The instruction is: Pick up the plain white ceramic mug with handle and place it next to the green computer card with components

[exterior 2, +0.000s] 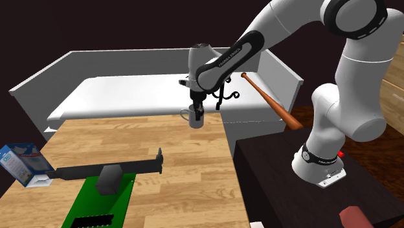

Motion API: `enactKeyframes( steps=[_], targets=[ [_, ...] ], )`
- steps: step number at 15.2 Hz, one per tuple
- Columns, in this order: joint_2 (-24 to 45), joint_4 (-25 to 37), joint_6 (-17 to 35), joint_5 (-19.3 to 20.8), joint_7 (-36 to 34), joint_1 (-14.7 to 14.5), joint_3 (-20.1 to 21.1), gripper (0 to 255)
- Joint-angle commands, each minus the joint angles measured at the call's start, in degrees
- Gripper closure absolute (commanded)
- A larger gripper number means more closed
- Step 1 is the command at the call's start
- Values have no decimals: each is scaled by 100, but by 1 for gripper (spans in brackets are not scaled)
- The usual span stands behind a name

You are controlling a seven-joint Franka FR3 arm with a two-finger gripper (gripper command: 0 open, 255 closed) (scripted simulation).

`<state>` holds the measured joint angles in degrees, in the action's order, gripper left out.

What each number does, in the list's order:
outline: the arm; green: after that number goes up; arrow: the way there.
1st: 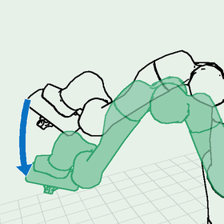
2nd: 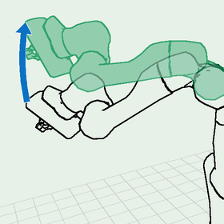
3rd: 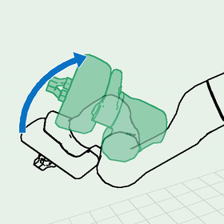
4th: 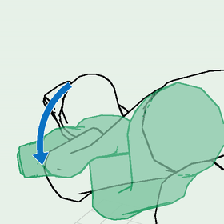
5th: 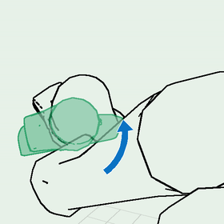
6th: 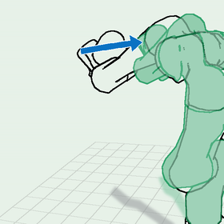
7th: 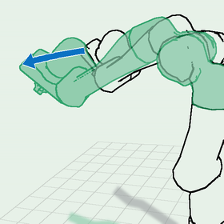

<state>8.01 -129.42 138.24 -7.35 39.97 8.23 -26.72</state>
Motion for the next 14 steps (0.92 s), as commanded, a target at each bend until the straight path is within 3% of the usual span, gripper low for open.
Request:
enactKeyframes(
  steps=[1, 14],
  targets=[
    [-133, 31, -148, 105, -72, -17, -26, 255],
    [-782, 418, -1098, 562, -410, -66, -67, 255]
  ],
)
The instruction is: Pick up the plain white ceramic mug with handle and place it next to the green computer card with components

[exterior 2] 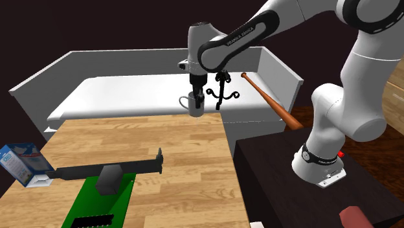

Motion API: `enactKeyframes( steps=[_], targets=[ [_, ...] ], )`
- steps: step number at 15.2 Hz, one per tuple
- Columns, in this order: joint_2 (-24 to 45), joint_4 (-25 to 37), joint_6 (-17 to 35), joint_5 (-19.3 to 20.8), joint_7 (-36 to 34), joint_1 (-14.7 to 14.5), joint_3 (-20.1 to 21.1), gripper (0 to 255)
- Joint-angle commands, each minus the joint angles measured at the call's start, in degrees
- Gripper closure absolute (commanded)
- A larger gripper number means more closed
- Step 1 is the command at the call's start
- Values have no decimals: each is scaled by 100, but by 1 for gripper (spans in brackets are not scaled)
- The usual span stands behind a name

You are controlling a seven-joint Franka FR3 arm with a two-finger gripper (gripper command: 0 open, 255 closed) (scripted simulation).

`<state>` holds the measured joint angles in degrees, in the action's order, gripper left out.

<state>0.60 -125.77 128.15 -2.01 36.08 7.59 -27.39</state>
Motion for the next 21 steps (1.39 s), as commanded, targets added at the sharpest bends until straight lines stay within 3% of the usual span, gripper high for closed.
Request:
enactKeyframes(
  steps=[1, 12, 21],
  targets=[
    [-81, 92, -164, 53, -40, -3, 2, 255],
    [-423, -284, -85, 256, -1610, -688, 766, 255],
    [-223, -64, -109, 210, -2870, -1297, 1446, 255]
  ],
)
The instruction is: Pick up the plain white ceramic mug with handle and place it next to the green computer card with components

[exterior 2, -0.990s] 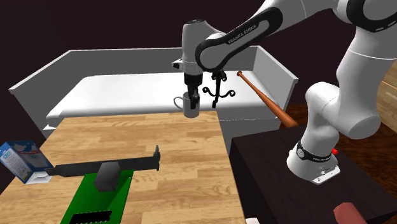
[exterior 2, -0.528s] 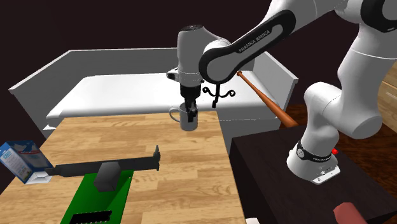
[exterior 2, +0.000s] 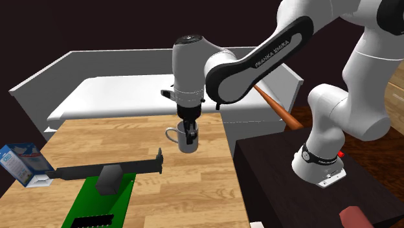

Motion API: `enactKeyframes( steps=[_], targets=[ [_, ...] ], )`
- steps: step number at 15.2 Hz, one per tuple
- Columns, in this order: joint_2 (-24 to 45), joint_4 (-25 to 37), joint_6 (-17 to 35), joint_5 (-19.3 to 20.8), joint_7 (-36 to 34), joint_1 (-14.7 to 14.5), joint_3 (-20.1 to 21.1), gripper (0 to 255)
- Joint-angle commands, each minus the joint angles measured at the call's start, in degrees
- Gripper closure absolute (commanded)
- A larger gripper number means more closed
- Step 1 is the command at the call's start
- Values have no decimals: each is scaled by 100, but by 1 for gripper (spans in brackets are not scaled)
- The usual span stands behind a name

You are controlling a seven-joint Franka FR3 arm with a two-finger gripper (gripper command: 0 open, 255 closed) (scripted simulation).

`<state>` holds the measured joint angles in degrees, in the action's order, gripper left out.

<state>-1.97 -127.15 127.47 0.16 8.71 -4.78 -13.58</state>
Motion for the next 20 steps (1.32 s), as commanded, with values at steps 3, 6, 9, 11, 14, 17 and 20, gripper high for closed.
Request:
enactKeyframes(
  steps=[3, 6, 9, 11, 14, 17, 20],
  targets=[
    [194, 265, -74, -32, -526, -262, 273, 255],
    [397, 516, -124, -52, -907, -459, 466, 255],
    [640, 825, -193, -63, -1276, -653, 645, 255],
    [823, 1065, -251, -64, -1515, -781, 754, 255],
    [1128, 1477, -358, -57, -1862, -972, 904, 255],
    [1471, 1954, -494, -39, -2194, -1160, 1036, 255],
    [1853, 2502, -662, -12, -2510, -1349, 1148, 255]
  ],
)
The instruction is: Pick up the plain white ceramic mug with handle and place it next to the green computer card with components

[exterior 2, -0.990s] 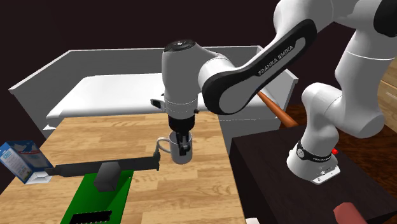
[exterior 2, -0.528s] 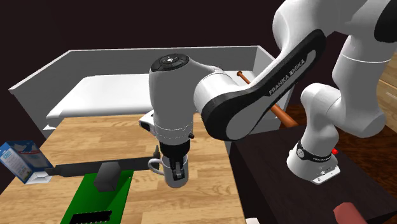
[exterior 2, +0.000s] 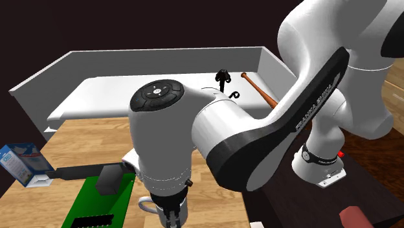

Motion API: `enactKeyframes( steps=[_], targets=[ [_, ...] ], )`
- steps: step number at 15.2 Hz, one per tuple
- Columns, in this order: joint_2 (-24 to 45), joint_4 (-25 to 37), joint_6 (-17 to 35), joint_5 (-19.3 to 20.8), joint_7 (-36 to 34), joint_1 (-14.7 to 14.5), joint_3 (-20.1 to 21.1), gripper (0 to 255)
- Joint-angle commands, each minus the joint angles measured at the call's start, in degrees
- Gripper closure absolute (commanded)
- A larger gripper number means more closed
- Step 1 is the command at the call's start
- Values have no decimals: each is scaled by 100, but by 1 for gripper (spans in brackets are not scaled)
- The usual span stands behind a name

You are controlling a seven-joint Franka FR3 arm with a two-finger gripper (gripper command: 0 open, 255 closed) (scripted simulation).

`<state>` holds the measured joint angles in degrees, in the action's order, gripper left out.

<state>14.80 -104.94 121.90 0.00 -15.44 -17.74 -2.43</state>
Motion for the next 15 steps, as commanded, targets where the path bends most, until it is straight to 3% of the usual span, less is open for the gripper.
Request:
enactKeyframes(
  steps=[1, 10, 15],
  targets=[
    [313, 481, -170, 15, -197, -115, 66, 255],
    [1831, 2838, -1019, 125, -1005, -691, 279, 255],
    [3175, 5095, -1939, 179, -1359, -1022, 333, 255]
  ],
)
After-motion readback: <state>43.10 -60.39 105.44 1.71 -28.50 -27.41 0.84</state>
